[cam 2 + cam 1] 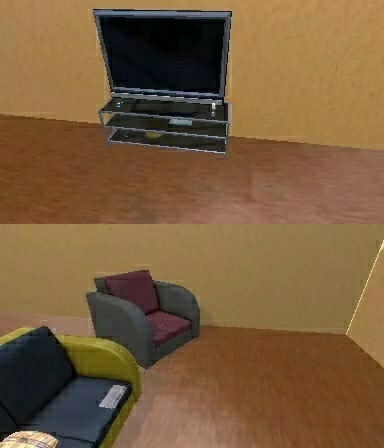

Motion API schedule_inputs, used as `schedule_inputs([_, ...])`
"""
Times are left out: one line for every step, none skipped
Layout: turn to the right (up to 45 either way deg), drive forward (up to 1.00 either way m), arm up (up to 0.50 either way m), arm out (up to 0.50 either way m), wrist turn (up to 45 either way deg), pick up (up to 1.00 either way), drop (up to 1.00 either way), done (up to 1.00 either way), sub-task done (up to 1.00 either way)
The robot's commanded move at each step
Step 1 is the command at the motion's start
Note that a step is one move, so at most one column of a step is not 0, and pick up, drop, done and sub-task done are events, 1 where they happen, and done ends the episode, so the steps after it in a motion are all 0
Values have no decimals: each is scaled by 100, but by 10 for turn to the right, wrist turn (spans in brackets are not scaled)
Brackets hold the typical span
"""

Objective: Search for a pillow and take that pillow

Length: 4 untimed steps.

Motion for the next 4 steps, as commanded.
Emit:
schedule_inputs([-450, 0, 0, 0, 0, 0, 0, 0, 0])
schedule_inputs([-450, 0, 0, 0, 0, 0, 0, 0, 0])
schedule_inputs([-450, 0, 0, 0, 0, 0, 0, 0, 0])
schedule_inputs([-120, 0, 0, 0, 0, 0, 0, 0, 0])
